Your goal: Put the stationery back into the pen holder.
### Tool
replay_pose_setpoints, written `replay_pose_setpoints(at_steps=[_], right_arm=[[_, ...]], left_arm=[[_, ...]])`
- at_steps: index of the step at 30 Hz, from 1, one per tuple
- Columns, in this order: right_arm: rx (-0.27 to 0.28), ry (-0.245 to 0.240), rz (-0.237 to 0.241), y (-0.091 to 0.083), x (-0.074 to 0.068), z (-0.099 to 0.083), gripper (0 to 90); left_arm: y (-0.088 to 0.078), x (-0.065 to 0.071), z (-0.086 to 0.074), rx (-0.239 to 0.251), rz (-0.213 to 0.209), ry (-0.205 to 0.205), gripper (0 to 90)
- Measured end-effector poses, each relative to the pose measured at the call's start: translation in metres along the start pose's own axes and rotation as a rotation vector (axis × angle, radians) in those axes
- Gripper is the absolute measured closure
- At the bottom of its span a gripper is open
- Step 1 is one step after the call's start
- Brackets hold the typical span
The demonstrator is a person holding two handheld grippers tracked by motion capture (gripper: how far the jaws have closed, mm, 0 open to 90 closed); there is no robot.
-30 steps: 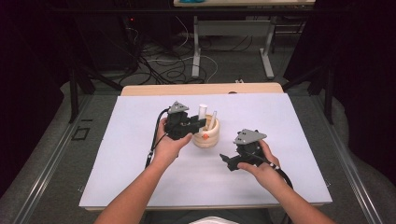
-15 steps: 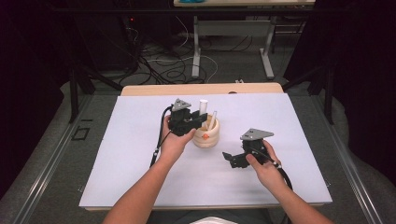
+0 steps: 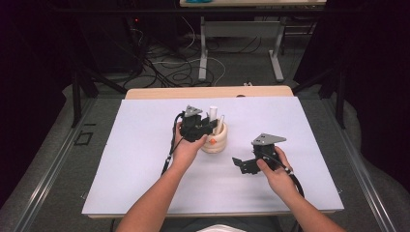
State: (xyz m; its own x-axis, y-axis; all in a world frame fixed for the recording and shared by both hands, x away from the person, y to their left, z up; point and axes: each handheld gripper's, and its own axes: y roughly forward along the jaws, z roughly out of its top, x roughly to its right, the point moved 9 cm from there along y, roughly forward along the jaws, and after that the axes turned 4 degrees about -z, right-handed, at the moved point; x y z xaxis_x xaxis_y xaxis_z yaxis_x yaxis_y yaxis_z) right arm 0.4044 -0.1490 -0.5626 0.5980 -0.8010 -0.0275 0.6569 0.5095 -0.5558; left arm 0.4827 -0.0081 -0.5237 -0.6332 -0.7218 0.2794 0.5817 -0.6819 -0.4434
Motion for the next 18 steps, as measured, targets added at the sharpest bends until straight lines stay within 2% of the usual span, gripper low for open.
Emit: replay_pose_setpoints(at_steps=[4, 9, 13, 16, 18], right_arm=[[0.000, 0.003, 0.001, 0.000, 0.000, 0.000, 0.0], [0.001, 0.002, 0.005, 0.001, -0.002, 0.000, 0.0], [-0.002, 0.001, 0.002, 0.000, 0.000, -0.001, 0.0], [-0.016, 0.007, 0.001, -0.001, 0.000, -0.001, 0.0], [0.007, 0.005, -0.004, -0.001, 0.002, 0.000, 0.0]], left_arm=[[0.001, 0.000, -0.001, -0.016, -0.002, 0.013, 65.7], [0.000, -0.001, -0.003, -0.032, 0.000, -0.010, 64.8], [-0.007, 0.000, 0.002, -0.003, -0.005, 0.008, 55.7], [-0.018, -0.001, 0.006, 0.009, -0.004, 0.011, 53.5], [-0.025, -0.002, 0.008, 0.014, -0.008, 0.015, 51.7]])
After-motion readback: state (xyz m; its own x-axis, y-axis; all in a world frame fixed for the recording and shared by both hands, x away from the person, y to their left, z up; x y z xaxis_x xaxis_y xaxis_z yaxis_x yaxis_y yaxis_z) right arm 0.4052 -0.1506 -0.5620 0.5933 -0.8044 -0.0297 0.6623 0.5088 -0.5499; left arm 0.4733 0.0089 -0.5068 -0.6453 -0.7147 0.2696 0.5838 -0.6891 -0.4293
